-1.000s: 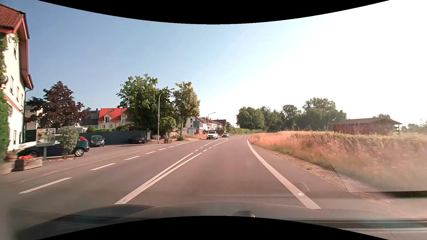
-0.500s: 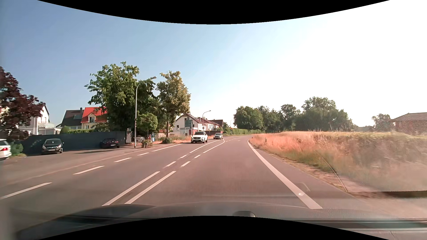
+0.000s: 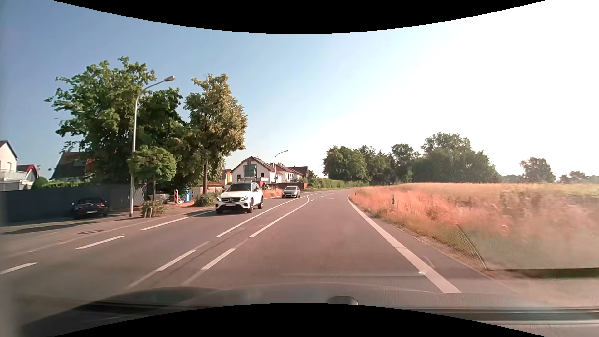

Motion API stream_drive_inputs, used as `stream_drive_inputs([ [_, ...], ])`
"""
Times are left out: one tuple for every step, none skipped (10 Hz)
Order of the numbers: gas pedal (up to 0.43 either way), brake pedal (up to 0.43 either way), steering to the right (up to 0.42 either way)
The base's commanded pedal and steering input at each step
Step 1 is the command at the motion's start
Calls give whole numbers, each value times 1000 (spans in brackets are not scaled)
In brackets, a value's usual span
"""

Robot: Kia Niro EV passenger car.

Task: Follow the waypoints while adhering to traffic rules and regulations

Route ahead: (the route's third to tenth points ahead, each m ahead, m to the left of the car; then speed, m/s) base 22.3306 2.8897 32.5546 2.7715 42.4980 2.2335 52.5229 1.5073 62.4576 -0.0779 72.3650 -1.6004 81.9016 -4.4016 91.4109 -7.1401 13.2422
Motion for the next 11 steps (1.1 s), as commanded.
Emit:
stream_drive_inputs([
  [59,0,8],
  [59,0,9],
  [59,0,9],
  [59,0,10],
  [59,0,11],
  [59,0,11],
  [59,0,11],
  [59,0,11],
  [59,0,11],
  [59,0,11],
  [59,0,11],
])
